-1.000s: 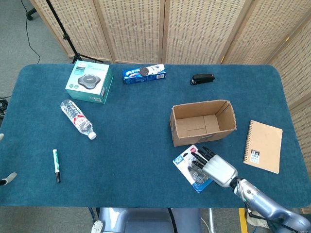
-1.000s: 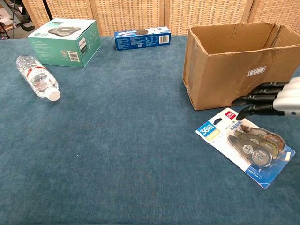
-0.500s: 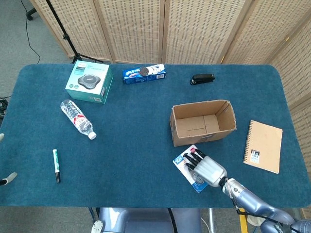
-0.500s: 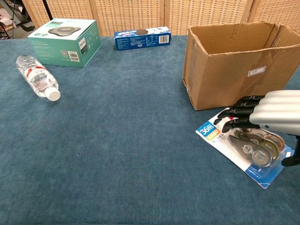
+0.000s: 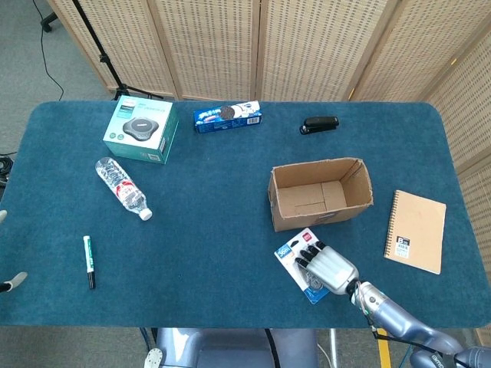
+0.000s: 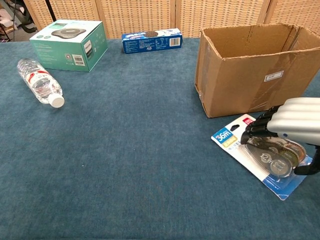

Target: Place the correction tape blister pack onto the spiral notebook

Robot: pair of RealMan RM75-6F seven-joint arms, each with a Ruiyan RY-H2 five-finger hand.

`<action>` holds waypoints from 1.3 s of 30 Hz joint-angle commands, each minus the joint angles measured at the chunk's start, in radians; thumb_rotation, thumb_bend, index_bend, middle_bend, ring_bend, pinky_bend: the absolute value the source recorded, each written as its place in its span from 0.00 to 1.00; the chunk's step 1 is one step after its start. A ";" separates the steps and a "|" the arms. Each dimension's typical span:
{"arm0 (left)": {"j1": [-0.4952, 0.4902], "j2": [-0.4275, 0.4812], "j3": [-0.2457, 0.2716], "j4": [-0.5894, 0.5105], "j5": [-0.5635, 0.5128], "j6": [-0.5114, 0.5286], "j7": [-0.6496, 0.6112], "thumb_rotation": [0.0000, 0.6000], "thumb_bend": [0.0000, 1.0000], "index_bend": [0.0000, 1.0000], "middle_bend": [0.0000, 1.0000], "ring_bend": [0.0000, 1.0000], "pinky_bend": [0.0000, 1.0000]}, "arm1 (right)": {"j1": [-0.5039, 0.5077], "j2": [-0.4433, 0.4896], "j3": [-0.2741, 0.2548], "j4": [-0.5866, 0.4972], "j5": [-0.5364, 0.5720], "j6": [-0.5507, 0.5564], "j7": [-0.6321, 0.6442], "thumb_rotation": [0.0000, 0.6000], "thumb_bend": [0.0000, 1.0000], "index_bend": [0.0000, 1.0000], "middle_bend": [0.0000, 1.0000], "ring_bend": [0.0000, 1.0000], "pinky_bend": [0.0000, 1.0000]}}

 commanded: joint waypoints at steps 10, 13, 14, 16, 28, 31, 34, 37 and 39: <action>-0.002 -0.003 0.006 -0.002 0.008 -0.003 0.012 1.00 0.00 0.00 0.00 0.00 0.00 | -0.071 0.272 -0.075 -0.039 -0.184 0.229 0.250 1.00 1.00 0.46 0.41 0.25 0.23; -0.002 -0.003 0.008 -0.005 0.010 -0.004 0.016 1.00 0.00 0.00 0.00 0.00 0.00 | -0.089 0.318 -0.089 -0.001 -0.186 0.253 0.303 1.00 1.00 0.46 0.41 0.25 0.23; -0.001 -0.002 0.007 -0.006 0.010 -0.003 0.015 1.00 0.00 0.00 0.00 0.00 0.00 | -0.095 0.328 -0.093 0.018 -0.180 0.254 0.322 1.00 1.00 0.46 0.41 0.25 0.23; -0.001 -0.002 0.007 -0.006 0.009 -0.001 0.013 1.00 0.00 0.00 0.00 0.00 0.00 | -0.104 0.342 -0.100 0.052 -0.162 0.250 0.355 1.00 1.00 0.46 0.41 0.25 0.23; -0.009 -0.004 0.006 -0.013 0.002 -0.015 0.031 1.00 0.00 0.00 0.00 0.00 0.00 | -0.116 0.647 -0.068 -0.038 -0.031 0.242 0.496 1.00 1.00 0.47 0.41 0.24 0.23; -0.009 -0.005 0.005 -0.014 0.000 -0.015 0.033 1.00 0.00 0.00 0.00 0.00 0.00 | -0.093 0.738 -0.049 -0.133 0.004 0.197 0.459 1.00 1.00 0.47 0.41 0.24 0.23; -0.011 -0.004 0.004 -0.015 -0.004 -0.018 0.035 1.00 0.00 0.00 0.00 0.00 0.00 | -0.034 0.832 -0.003 -0.242 0.072 0.095 0.419 1.00 1.00 0.47 0.41 0.24 0.23; -0.011 -0.001 0.000 -0.015 -0.009 -0.014 0.030 1.00 0.00 0.00 0.00 0.00 0.00 | 0.054 0.904 0.066 -0.321 0.194 -0.042 0.383 1.00 1.00 0.47 0.41 0.24 0.23; -0.012 -0.001 -0.002 -0.014 -0.015 -0.015 0.031 1.00 0.00 0.00 0.00 0.00 0.00 | 0.095 0.925 0.101 -0.347 0.258 -0.109 0.363 1.00 1.00 0.47 0.41 0.24 0.23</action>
